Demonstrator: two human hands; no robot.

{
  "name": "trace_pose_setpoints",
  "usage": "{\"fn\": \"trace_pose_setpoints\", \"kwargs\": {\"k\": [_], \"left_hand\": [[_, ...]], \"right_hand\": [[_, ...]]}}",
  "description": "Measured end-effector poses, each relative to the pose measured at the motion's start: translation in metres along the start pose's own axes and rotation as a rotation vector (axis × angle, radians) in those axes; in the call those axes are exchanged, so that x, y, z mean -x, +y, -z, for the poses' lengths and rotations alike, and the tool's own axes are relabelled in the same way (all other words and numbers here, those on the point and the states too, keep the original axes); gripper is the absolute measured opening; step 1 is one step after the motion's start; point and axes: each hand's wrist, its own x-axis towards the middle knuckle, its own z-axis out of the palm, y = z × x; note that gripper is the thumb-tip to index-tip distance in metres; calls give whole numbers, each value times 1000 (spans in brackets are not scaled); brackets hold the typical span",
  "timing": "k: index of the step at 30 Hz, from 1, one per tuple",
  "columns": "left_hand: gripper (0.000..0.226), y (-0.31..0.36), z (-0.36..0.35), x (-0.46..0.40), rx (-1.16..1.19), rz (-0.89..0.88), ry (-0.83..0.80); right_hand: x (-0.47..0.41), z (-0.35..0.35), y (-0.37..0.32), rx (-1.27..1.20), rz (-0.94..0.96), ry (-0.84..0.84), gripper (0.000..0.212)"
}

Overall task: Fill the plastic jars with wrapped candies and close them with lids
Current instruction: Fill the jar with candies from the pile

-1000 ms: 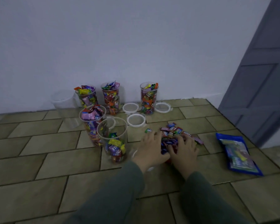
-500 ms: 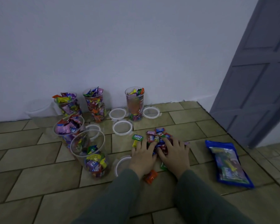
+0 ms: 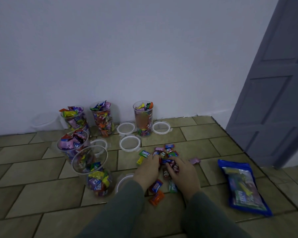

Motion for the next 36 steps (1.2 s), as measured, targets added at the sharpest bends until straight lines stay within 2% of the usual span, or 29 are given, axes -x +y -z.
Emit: {"fn": "trace_pose_setpoints", "kwargs": {"k": [3,7,11,14,22,29,36], "left_hand": [[22,2,5,0,12,14,33],[18,9,15,6,132,54,156],[20,16,32,21,195,-9,308],[20,17,43,30,247,-58,397],[18,10,63,50,332,-49,432],[22,5,78,67,360,-69,500],[23,-5,114,82,402,-124,647]], "right_hand": [[-2,4,1,-233,-100,2,20],[-8,10,-7,-414,-165,11,20],[-18,20,-30,-605,-192,93,8],[-24,24,-43,-722,-210,83,7],[-28,24,-64,-712,-154,37,3],[-35,30,-89,-736,-142,94,5],[-43,41,-127,-974,-213,122,15]]}}
